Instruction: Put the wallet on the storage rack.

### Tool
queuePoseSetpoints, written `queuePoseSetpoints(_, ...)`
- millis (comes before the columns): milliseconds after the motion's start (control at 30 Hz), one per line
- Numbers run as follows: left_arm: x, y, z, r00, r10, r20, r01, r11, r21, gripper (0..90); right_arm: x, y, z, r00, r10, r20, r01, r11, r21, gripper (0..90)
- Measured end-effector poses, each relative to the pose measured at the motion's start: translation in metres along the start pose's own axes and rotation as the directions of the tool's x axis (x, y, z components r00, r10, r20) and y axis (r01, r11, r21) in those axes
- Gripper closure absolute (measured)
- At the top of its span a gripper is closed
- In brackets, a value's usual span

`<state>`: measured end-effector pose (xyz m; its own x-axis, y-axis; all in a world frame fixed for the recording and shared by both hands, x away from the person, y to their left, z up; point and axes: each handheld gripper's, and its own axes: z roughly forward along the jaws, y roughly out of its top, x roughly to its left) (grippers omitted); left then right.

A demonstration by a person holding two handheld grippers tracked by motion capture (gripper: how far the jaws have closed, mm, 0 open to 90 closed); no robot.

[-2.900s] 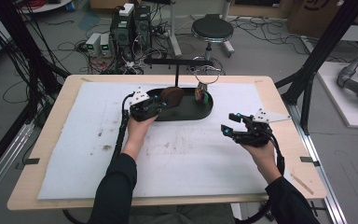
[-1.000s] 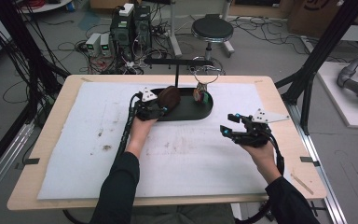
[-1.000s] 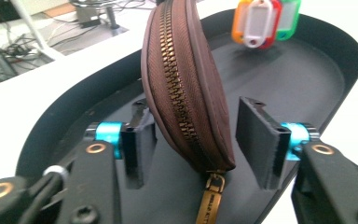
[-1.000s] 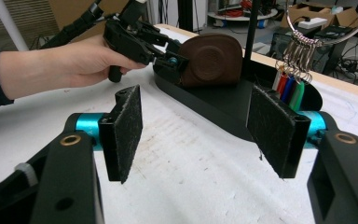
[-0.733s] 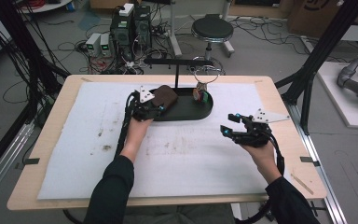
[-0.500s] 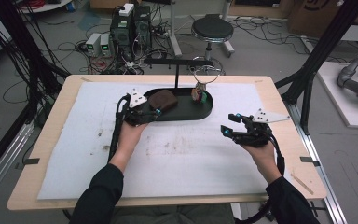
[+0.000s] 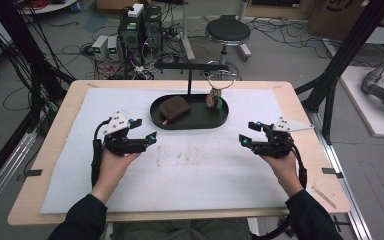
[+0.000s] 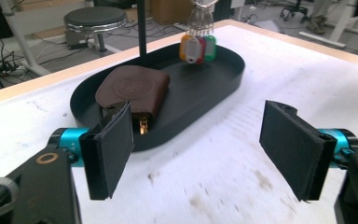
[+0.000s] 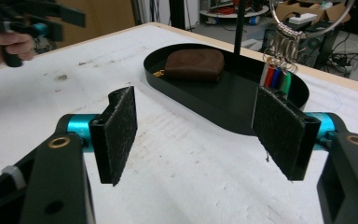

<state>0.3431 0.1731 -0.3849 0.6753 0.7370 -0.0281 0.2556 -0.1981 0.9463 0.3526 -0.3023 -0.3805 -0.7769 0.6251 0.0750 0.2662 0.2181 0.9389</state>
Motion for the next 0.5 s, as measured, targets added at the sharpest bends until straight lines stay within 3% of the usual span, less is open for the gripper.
queuePoseSetpoints(233,0.009,-0.013,-0.030,0.9990,0.015,-0.041,-0.016,0.9997,-0.019,23.5,-0.002,-0.002,-0.004,0.9998,0.012,0.019,-0.012,1.000,-0.011,26.7)
queuePoseSetpoints(500,0.024,-0.025,-0.037,0.9986,-0.016,-0.049,0.014,0.9994,-0.031,23.5,-0.009,-0.004,-0.009,0.9979,0.038,0.052,-0.036,0.999,-0.034,21.4)
